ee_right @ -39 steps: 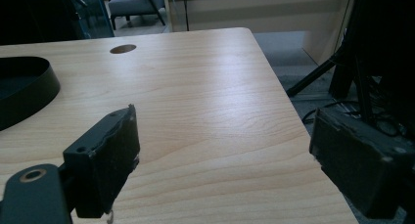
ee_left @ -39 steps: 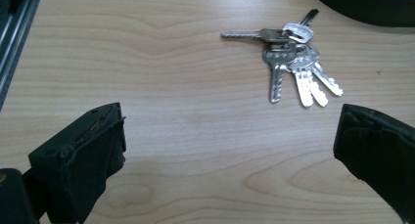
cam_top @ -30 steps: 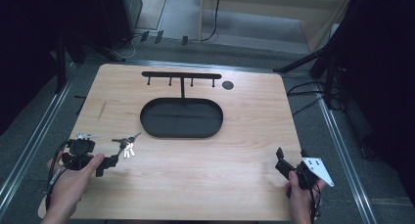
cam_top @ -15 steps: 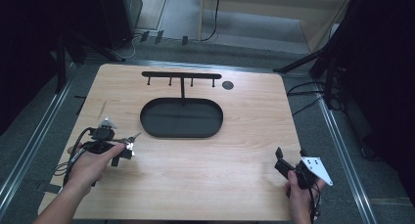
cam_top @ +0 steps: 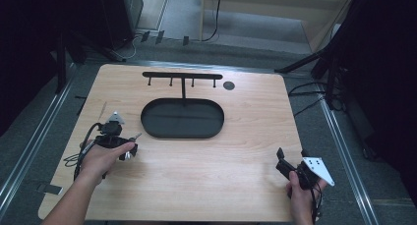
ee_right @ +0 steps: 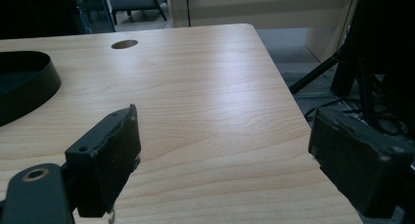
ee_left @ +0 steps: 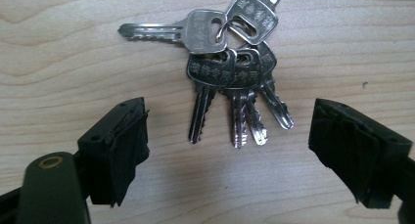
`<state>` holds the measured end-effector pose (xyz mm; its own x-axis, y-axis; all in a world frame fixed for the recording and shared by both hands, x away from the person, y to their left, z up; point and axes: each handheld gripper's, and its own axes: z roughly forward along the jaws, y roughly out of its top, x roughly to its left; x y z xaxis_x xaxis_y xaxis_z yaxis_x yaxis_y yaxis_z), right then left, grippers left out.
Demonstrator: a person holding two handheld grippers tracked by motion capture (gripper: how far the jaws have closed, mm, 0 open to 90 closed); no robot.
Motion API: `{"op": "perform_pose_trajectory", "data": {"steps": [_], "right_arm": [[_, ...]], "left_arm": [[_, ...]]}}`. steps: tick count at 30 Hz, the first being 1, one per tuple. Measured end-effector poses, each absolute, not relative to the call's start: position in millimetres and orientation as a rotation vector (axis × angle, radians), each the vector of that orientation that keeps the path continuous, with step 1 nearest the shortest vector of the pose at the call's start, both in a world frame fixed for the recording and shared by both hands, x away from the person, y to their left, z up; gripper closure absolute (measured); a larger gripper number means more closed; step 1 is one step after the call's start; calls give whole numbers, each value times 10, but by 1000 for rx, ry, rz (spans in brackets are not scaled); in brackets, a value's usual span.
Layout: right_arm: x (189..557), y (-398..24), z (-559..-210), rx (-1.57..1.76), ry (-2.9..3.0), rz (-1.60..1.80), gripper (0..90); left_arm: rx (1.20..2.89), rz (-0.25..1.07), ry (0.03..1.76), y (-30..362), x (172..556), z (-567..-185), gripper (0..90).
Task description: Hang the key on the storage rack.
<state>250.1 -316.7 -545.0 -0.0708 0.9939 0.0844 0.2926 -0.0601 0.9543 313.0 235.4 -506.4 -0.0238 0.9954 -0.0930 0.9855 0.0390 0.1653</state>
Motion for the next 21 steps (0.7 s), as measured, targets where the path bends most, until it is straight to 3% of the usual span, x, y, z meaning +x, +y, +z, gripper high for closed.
{"op": "perform_pose_trajectory", "data": {"steps": [3, 11, 14, 20, 21], "right_arm": [[2502, -3168, -5450, 1443, 1454, 1172, 118], [2502, -3171, -5450, 1448, 1453, 1172, 120], [2505, -3175, -5450, 1446, 1455, 1172, 120], [2507, -3173, -5449, 1455, 1456, 1174, 122], [2507, -3174, -5449, 1455, 1456, 1175, 122]], "left_arm": [[2072, 55, 2106, 2293, 3154, -5071, 167], [2103, 130, 2161, 2190, 3197, -5112, 359], [2120, 153, 2172, 2201, 3202, -5100, 477], [2182, 156, 2099, 2236, 3188, -5077, 808], [2199, 165, 2088, 2235, 3186, -5073, 817]]}}
